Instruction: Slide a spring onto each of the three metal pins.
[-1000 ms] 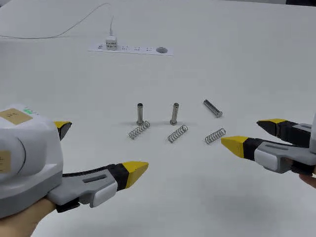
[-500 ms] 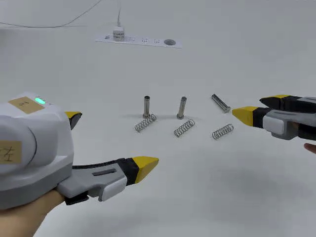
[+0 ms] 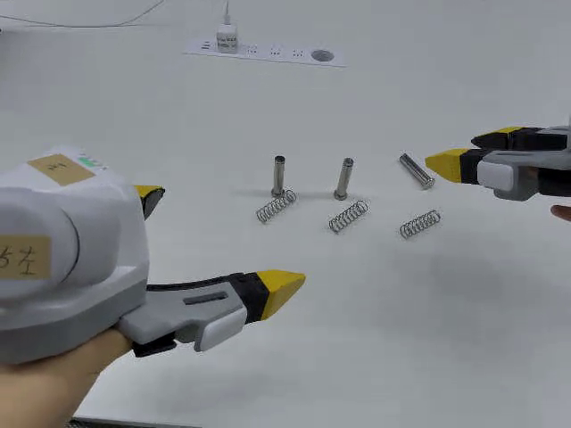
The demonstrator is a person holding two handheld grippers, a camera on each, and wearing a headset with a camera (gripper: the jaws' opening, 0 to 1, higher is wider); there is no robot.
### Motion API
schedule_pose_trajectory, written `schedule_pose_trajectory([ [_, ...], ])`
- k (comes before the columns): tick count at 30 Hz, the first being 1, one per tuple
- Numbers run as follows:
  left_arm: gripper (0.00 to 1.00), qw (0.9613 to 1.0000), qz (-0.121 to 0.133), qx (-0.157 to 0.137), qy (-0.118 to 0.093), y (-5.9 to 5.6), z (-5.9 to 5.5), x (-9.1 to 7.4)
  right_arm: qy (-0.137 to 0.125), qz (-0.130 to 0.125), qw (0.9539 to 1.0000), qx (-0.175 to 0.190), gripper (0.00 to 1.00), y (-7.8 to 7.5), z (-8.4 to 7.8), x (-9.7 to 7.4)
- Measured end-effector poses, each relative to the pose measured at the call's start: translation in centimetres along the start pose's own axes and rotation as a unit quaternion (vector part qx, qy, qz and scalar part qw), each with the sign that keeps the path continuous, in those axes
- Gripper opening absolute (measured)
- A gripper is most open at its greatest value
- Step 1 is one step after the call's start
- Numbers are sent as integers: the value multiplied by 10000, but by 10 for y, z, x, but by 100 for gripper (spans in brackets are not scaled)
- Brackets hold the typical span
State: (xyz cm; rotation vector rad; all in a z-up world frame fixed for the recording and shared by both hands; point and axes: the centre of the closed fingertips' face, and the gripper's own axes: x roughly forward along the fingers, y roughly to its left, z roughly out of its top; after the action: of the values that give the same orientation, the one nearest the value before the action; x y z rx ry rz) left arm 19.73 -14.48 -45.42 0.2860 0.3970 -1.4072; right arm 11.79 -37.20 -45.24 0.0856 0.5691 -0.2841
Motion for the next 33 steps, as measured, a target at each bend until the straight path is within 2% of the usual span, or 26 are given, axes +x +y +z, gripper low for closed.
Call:
schedule_pose_trajectory([
  [8, 97, 10000, -57, 2, -1, -3, 0, 1, 39, 20, 9998, 188, 37, -8, 4, 21],
  [12, 96, 9999, -111, -102, -13, -4, -1, 2, 81, 20, 9998, 173, 33, -11, 3, 33],
  [20, 96, 9998, -138, -120, 34, -5, -3, 4, 297, 37, 9995, 121, 29, -20, -6, 59],
  [26, 96, 9998, -151, -97, 73, -6, -5, 6, 509, -7, 9987, 87, 25, -27, -18, 77],
  [33, 96, 9998, -126, -98, 124, -3, -8, 7, 653, -46, 9978, 90, 21, -32, -27, 92],
])
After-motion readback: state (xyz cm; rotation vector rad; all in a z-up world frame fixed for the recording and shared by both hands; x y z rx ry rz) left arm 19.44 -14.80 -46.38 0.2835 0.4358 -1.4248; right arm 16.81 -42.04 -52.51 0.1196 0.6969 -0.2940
